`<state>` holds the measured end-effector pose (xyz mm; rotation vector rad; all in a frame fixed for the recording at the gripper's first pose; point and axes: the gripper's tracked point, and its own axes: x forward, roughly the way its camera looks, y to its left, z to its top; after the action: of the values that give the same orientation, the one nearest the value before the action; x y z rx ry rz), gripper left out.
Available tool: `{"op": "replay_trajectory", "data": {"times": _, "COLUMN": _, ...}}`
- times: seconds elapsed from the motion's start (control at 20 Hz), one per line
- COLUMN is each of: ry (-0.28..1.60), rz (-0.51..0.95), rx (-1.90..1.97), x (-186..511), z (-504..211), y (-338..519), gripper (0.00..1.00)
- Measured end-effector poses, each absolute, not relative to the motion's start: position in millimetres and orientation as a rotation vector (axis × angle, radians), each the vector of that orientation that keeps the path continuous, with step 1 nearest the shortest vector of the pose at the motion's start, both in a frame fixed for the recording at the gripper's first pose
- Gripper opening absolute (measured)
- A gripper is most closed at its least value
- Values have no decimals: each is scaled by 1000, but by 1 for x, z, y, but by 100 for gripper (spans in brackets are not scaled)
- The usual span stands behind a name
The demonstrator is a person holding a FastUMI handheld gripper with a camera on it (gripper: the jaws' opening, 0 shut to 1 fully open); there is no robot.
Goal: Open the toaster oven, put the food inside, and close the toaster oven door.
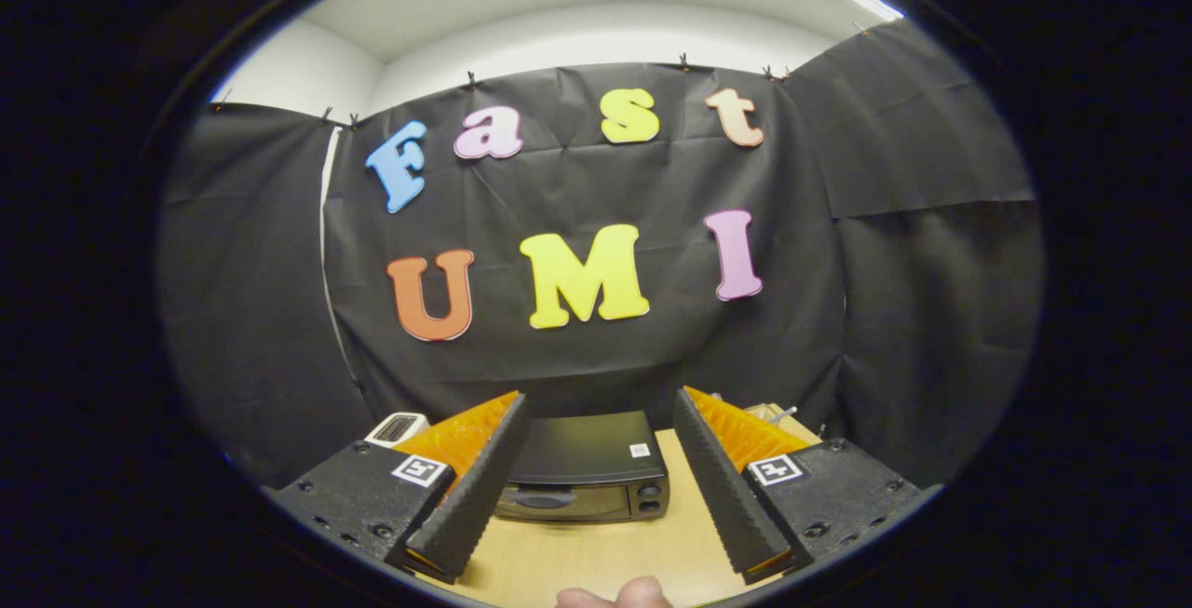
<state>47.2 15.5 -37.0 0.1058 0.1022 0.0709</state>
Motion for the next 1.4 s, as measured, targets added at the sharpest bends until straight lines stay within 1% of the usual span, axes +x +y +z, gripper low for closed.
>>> {"op": "replay_trajectory", "data": {"times": 0.4, "ry": 209, "rz": 145, "rx": 75, "x": 114, "z": -100, "y": 67, "gripper": 100}}
{"op": "replay_trajectory", "data": {"times": 0.8, "ry": 293, "rz": 178, "rx": 18, "x": 170, "z": -208, "y": 111, "gripper": 100}}
{"op": "replay_trajectory", "data": {"times": 1.0, "ry": 342, "rz": 179, "rx": -38, "x": 193, "z": -264, "y": 122, "gripper": 100}}
{"op": "replay_trajectory", "data": {"times": 1.25, "ry": 418, "rz": 147, "rx": -20, "x": 209, "z": -305, "y": 128, "gripper": 100}}
{"op": "replay_trajectory", "data": {"times": 1.35, "ry": 479, "rz": 116, "rx": -3, "x": 212, "z": -324, "y": 125, "gripper": 100}}
{"op": "replay_trajectory", "data": {"times": 1.4, "ry": 464, "rz": 101, "rx": 2, "x": 211, "z": -323, "y": 123, "gripper": 100}}
